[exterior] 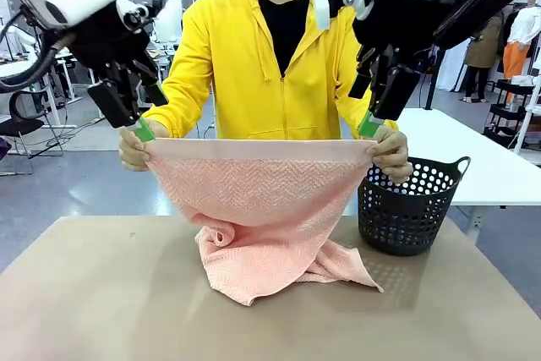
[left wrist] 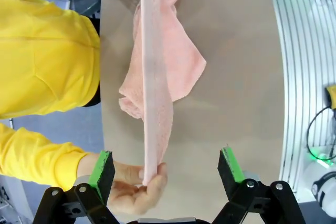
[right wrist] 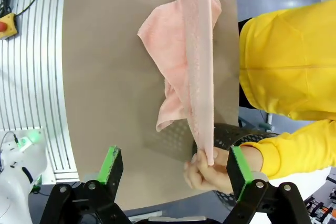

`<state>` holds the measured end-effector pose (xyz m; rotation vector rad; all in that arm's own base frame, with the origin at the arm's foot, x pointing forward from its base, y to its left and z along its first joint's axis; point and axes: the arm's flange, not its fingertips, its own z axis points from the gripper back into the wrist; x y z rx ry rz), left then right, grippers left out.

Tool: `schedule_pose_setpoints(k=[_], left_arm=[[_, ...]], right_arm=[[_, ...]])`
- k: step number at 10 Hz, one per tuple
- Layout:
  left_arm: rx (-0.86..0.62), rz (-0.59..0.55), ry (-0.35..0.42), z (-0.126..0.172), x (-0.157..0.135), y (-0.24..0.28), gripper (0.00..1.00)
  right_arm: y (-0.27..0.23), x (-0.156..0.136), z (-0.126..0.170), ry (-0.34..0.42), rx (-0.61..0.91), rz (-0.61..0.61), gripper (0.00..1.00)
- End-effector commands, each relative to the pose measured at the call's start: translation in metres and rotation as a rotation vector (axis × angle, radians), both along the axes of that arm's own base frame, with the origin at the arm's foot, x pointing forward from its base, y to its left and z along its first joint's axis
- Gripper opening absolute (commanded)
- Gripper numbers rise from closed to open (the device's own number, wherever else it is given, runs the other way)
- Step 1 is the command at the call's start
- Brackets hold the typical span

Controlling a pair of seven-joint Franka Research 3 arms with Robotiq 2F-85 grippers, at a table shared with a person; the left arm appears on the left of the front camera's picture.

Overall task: Fold the towel.
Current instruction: Grab the top end of the 100 cm Hotel Towel extended by the human.

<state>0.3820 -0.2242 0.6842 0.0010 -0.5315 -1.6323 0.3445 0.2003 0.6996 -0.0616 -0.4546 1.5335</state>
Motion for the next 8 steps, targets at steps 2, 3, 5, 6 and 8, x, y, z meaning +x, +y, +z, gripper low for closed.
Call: schedule_pose_setpoints(k=[2, 3, 5, 6, 8], left_arm=[[0.045, 0.033, 0.000, -0.004, 0.028, -0.015, 1.00], [0.045, 0.046, 0.004, -0.011, 0.035, -0.016, 1.00], [0.049, 0.065, 0.012, -0.026, 0.048, -0.019, 1.00], [0.054, 0.065, 0.022, -0.035, 0.056, -0.022, 1.00], [0.062, 0.075, 0.071, -0.052, 0.070, -0.026, 1.00]], right_arm=[[0.003, 0.039, -0.019, 0.018, 0.000, -0.048, 1.00], [0.004, 0.048, -0.028, 0.028, 0.000, -0.049, 1.00], [0.003, 0.063, -0.043, 0.047, 0.014, -0.050, 1.00], [0.002, 0.069, -0.049, 0.055, 0.007, -0.055, 1.00], [0.003, 0.079, -0.061, 0.096, -0.015, -0.069, 1.00]])
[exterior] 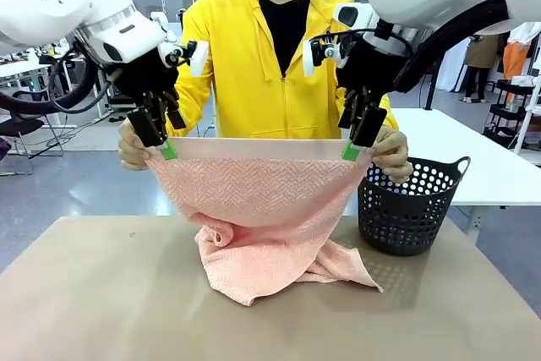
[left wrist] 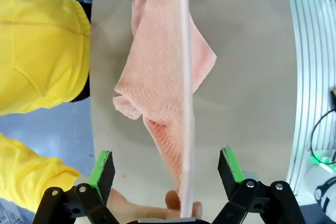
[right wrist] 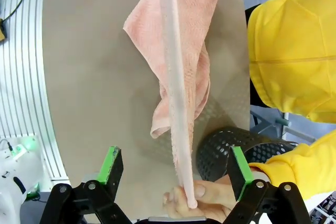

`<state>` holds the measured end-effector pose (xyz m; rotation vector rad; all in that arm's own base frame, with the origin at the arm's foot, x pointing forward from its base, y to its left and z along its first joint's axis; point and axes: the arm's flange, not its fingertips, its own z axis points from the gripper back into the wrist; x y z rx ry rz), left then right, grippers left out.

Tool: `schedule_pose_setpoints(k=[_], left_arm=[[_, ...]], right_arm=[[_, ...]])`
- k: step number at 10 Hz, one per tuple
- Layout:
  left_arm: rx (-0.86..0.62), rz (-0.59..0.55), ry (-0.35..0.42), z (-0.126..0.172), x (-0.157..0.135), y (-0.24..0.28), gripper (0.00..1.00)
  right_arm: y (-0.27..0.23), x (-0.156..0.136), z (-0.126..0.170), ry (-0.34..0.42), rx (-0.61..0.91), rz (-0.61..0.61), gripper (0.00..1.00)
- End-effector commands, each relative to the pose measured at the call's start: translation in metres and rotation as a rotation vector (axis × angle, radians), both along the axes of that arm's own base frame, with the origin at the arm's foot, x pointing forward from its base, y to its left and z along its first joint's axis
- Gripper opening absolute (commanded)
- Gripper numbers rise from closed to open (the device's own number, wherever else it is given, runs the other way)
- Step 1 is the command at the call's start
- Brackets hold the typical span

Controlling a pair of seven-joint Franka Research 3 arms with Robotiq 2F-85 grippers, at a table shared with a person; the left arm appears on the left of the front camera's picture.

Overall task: Fold the towel.
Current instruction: Grab the top end of the 100 cm Hotel Towel extended by the human.

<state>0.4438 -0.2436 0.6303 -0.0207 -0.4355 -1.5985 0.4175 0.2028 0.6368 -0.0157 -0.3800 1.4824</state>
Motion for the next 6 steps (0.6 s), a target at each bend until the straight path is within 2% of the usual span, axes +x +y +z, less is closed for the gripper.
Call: schedule_pose_setpoints(k=[1, 4, 6], left_arm=[[0.029, 0.039, 0.015, -0.004, 0.012, -0.007, 1.00], [0.067, 0.042, 0.068, -0.024, 0.018, -0.012, 1.00], [0.077, 0.046, 0.096, -0.028, 0.017, -0.012, 1.00]], right_arm=[[0.002, 0.010, -0.006, 0.026, -0.022, -0.028, 1.00], [0.002, 0.022, -0.027, 0.065, -0.016, -0.055, 1.00], [0.003, 0.027, -0.032, 0.058, -0.006, -0.070, 1.00]])
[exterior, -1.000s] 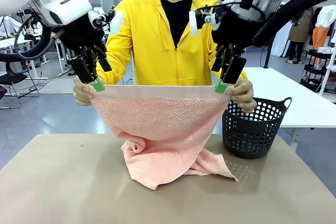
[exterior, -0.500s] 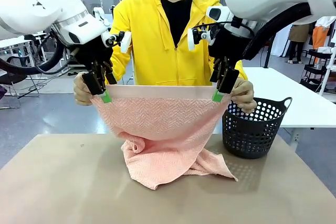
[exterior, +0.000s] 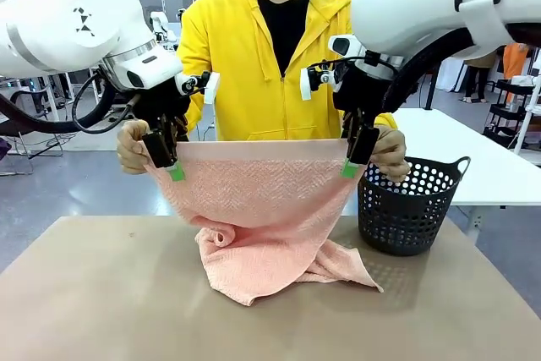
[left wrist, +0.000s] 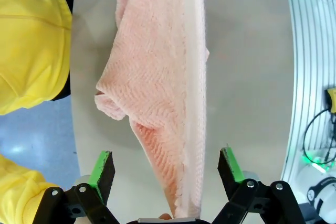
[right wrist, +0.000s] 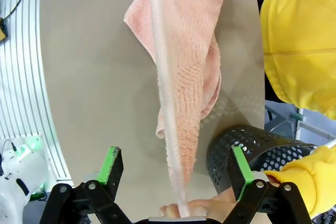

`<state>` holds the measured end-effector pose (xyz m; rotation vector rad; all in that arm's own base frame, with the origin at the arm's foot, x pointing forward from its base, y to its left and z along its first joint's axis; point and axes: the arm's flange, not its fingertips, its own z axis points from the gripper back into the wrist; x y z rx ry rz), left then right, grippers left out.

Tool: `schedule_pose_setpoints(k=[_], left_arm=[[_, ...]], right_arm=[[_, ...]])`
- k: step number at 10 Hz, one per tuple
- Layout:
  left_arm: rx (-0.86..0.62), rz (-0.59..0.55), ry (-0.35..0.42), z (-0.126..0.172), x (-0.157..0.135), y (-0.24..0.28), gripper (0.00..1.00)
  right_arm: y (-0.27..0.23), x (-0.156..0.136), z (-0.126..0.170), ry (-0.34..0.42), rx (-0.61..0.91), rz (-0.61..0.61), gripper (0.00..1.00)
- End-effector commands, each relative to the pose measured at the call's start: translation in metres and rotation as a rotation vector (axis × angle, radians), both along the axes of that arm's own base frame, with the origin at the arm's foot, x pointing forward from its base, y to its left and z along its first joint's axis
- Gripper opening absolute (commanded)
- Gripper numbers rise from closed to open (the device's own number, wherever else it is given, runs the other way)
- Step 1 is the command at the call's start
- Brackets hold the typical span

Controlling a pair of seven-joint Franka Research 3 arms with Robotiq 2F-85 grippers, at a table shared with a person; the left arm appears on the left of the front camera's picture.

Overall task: Fold the towel.
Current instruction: Grab the top end of the 100 cm Hotel Towel extended by the human.

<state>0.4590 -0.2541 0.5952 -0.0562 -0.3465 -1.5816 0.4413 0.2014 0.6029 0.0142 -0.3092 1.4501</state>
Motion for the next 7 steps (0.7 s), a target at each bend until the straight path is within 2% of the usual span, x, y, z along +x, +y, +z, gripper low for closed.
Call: schedule_pose_setpoints(k=[1, 2, 3, 4, 5, 6, 7], left_arm=[[0.049, 0.028, 0.020, 0.006, -0.001, -0.001, 0.88], [0.055, 0.029, 0.017, 0.006, -0.001, -0.002, 0.50], [0.053, 0.034, 0.017, 0.005, -0.002, -0.002, 0.30], [0.055, 0.035, 0.017, 0.006, -0.003, -0.002, 0.00], [0.055, 0.036, 0.015, 0.006, -0.004, -0.001, 0.00], [0.053, 0.036, 0.009, 0.006, -0.004, -0.001, 0.00], [0.054, 0.033, 0.007, 0.006, -0.005, 0.000, 0.05]], right_arm=[[0.004, 0.007, 0.000, -0.009, 0.017, -0.030, 1.00], [0.006, 0.011, -0.004, -0.009, 0.020, -0.016, 0.70], [0.009, 0.013, -0.009, 0.006, 0.013, 0.013, 0.40], [0.011, 0.012, -0.011, 0.011, 0.007, 0.028, 0.10], [0.013, 0.012, -0.013, 0.009, 0.006, 0.028, 0.00], [0.016, 0.013, -0.014, 0.002, 0.004, 0.030, 0.00], [0.017, 0.012, -0.014, -0.001, 0.001, 0.031, 0.00]])
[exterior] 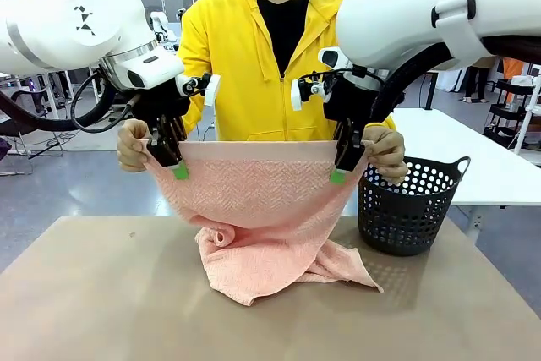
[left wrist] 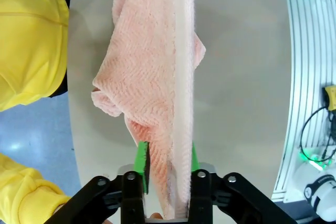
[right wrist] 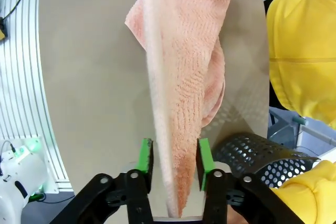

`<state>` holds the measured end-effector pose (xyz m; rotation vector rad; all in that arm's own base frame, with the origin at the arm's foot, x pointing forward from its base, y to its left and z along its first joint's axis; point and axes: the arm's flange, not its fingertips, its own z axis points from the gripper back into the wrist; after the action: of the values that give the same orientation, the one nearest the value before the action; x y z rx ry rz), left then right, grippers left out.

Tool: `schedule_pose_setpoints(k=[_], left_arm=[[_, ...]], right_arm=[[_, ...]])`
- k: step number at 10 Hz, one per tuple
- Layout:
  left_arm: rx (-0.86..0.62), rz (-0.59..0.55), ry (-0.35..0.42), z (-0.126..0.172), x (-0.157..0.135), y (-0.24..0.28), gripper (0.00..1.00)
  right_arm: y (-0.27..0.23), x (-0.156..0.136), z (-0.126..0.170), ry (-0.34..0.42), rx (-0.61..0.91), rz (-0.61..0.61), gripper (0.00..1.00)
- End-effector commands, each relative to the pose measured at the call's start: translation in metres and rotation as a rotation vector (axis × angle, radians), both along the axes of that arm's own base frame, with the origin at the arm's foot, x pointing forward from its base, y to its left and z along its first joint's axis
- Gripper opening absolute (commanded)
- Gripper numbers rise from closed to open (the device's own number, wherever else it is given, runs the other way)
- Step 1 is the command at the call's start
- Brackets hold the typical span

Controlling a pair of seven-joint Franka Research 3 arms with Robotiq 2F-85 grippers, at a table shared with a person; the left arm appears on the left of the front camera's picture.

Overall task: Fold the towel.
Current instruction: Grab the top end of the 100 cm Hotel Towel extended by the human.

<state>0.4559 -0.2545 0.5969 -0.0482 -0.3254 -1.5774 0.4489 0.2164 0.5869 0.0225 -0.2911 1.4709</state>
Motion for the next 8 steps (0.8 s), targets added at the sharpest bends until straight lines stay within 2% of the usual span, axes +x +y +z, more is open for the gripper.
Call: schedule_pose_setpoints(k=[1, 2, 7, 8], left_arm=[[0.037, 0.028, -0.001, 0.004, -0.003, 0.002, 0.00], [0.039, 0.038, -0.009, 0.004, -0.004, 0.004, 0.00], [0.002, 0.051, -0.017, 0.006, -0.013, 0.018, 0.00], [0.000, 0.011, -0.003, 0.003, -0.001, 0.003, 0.00]], right_arm=[[0.003, 0.004, 0.001, -0.016, 0.008, 0.011, 0.03], [0.004, 0.003, 0.000, -0.015, 0.005, 0.015, 0.00], [0.000, -0.002, -0.006, -0.002, 0.025, -0.008, 0.00], [0.004, -0.001, 0.001, -0.006, 0.001, 0.007, 0.00]])
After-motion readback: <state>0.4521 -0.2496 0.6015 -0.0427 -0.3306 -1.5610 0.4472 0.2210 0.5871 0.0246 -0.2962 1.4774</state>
